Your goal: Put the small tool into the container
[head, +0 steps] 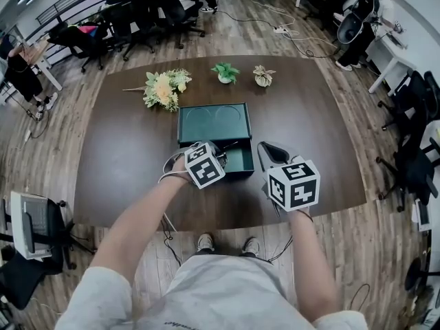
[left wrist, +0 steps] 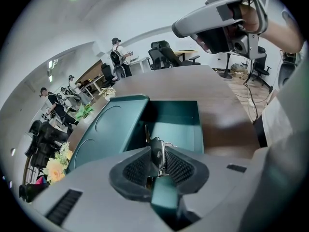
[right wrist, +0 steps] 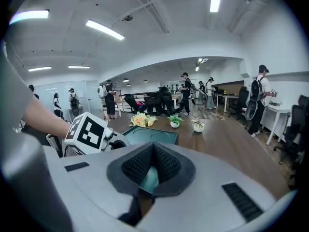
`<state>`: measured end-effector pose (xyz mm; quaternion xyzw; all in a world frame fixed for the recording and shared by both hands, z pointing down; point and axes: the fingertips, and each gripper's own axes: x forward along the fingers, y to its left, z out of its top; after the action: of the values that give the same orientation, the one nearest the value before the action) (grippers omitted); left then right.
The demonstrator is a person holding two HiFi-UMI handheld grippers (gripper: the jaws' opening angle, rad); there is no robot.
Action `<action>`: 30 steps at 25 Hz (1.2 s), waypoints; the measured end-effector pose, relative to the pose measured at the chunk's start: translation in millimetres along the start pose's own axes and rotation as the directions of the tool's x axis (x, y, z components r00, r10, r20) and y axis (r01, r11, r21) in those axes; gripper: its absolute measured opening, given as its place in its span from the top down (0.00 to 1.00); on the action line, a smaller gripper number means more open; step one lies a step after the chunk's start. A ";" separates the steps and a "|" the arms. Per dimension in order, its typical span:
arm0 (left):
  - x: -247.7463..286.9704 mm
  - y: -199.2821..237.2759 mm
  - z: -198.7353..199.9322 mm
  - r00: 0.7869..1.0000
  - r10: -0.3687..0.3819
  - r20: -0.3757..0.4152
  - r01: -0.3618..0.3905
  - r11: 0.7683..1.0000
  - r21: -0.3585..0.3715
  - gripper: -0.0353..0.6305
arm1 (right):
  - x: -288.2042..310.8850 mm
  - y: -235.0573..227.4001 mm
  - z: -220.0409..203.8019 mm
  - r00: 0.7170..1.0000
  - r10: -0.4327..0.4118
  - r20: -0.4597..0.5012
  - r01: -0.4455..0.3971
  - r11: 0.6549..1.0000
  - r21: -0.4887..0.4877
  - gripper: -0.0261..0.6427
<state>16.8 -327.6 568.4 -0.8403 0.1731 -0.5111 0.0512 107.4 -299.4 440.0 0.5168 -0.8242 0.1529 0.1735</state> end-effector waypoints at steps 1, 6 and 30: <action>0.5 -1.2 0.1 1.000 -0.003 -0.001 0.003 1.000 0.002 0.82 | -0.4 -0.2 -0.4 1.000 0.000 -0.001 0.000 1.000 0.000 0.95; 1.8 -5.0 -1.2 1.000 -0.016 -0.006 0.016 1.000 0.015 0.80 | -0.2 1.4 -3.7 1.000 0.002 -0.007 -0.002 1.000 0.004 0.95; -2.6 -9.3 -1.7 1.000 -0.019 0.014 0.019 1.000 0.004 0.79 | 0.0 0.1 -6.7 1.000 0.008 -0.013 -0.008 1.000 0.004 0.95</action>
<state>16.5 -317.9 569.4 -0.8455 0.1640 -0.5058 0.0491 108.2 -296.5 446.0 0.5130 -0.8248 0.1586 0.1772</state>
